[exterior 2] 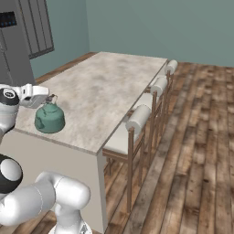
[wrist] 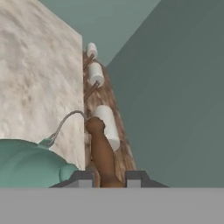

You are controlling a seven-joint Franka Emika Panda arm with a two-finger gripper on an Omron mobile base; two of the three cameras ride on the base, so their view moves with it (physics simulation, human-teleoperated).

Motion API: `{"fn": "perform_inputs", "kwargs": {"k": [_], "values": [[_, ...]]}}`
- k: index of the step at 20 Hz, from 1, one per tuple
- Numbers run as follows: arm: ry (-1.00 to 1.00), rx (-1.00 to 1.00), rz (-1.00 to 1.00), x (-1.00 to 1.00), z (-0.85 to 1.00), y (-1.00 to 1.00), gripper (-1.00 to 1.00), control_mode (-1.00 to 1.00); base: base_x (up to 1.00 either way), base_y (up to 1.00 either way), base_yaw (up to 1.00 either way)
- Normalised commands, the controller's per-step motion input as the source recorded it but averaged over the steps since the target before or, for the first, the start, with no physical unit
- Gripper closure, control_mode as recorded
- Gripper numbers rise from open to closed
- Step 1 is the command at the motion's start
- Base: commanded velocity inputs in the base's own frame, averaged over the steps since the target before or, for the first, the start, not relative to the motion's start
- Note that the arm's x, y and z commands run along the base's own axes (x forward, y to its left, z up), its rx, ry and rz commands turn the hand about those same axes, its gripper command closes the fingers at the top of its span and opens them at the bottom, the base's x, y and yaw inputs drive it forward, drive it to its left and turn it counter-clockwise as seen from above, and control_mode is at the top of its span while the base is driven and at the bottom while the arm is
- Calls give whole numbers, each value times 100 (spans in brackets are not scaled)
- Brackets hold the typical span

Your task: The kettle is done boiling. Turn off the stove, then wait for 300 timesteps before moving the kettle to the dining table.

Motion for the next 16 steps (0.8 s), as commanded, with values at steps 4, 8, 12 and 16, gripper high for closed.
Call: {"fn": "perform_inputs", "kwargs": {"k": [4,8,12,16], "values": [[-5,0,0,17,-3,-32,100,-100,0,0,0],[-5,0,0,15,0,-30,100,-100,0,0,0],[-5,0,0,14,0,-30,100,-100,0,0,0],[-2,0,0,13,0,-26,100,-100,0,0,0]]}}
